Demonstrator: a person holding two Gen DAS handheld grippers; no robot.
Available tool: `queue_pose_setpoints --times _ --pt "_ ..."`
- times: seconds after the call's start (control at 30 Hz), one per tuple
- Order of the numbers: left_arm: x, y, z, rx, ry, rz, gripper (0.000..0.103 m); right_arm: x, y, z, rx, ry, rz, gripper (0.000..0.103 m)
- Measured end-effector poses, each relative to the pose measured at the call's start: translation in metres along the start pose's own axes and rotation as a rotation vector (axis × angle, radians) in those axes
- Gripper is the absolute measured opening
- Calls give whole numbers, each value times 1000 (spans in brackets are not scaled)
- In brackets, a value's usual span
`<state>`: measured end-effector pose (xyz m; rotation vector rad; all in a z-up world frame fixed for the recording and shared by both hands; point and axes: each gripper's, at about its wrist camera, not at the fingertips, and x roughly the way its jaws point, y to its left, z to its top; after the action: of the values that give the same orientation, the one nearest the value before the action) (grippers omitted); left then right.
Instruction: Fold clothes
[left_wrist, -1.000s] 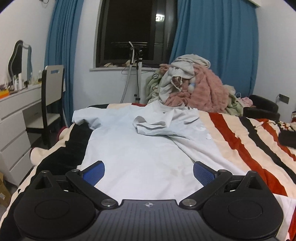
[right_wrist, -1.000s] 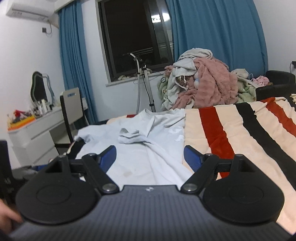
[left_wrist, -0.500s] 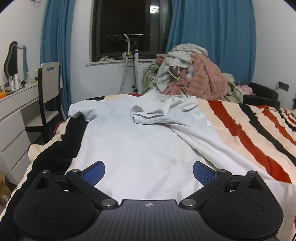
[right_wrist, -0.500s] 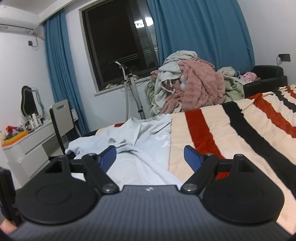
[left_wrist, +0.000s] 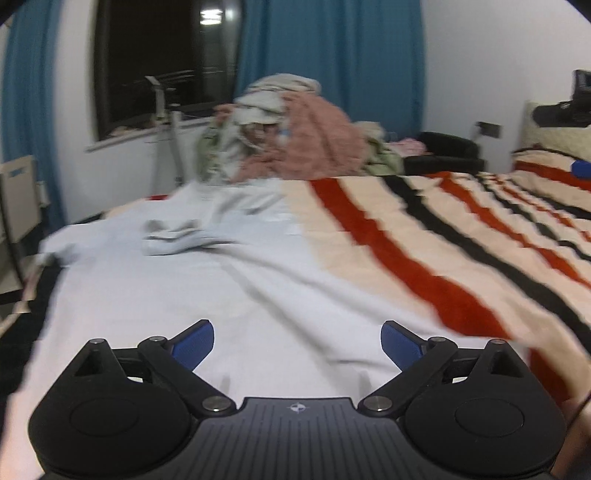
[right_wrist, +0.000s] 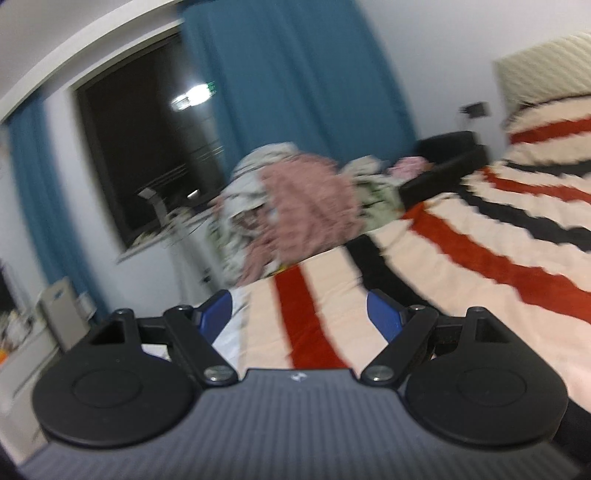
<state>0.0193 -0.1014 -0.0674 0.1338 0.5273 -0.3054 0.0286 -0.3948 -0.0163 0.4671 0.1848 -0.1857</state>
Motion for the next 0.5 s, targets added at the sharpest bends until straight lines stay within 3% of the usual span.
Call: queue_pose_setpoints --times 0.1,0.17,0.27,0.4,0.5 --pt "13 -35 3 -5 15 -89 94 5 -23 2 75 19 -38 83" --pt "27 -58 2 -16 49 -171 80 8 -34 1 103 37 -50 83" --pt "43 -86 -5 -15 90 -295 76 8 -42 -1 110 42 -72 83" --pt "59 -115 -16 64 108 -355 72 6 -49 -5 135 43 -76 83" --pt "73 -132 -22 109 115 -392 60 9 -48 -7 132 52 -79 83"
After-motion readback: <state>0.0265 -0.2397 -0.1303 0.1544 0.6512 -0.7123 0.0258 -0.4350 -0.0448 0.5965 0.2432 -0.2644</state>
